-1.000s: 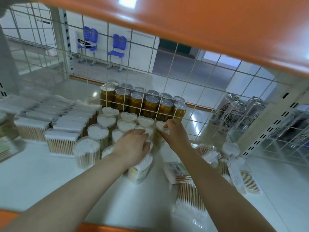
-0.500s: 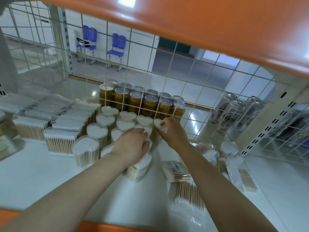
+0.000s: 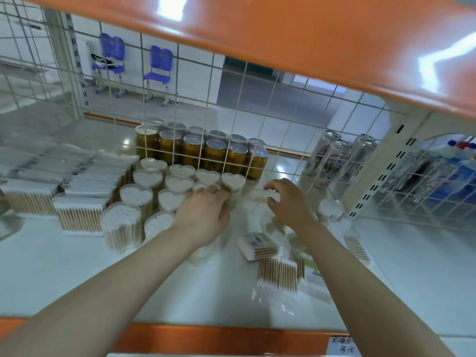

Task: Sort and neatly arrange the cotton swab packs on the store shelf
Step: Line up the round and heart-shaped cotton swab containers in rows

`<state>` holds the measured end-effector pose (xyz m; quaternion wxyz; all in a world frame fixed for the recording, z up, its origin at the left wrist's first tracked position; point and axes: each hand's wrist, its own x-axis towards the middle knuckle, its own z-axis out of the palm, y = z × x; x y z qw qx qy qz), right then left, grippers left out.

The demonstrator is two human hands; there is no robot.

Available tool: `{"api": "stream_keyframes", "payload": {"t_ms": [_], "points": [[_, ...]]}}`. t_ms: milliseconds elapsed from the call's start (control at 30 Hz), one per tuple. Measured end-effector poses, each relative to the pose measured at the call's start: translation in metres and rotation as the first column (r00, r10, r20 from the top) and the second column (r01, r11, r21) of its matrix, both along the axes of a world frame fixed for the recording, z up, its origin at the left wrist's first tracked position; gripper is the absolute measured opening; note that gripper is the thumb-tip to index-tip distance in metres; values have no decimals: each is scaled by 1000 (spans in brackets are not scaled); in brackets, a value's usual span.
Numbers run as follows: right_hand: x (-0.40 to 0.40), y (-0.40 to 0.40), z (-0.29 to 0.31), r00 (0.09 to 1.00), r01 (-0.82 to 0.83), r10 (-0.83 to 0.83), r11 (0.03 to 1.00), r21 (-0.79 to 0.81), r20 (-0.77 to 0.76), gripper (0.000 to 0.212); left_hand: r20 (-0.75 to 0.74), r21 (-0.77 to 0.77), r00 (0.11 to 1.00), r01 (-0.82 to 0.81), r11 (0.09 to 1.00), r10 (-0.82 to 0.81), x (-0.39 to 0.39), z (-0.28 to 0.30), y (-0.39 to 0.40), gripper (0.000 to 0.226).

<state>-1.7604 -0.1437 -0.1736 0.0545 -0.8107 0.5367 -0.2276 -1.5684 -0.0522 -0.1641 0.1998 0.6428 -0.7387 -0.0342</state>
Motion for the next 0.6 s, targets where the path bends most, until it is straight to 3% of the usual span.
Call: {"api": "stream_keyframes", "payload": {"t_ms": [300, 600], "points": [[-56, 26, 4, 983, 185, -185, 979, 82, -12, 26, -9, 51, 985, 171, 984, -171, -31, 1, 20, 37], [-90, 41, 7, 962, 271, -270, 962, 42, -47, 24, 15, 129, 969, 242, 962, -246, -56, -4, 23, 39]]}}
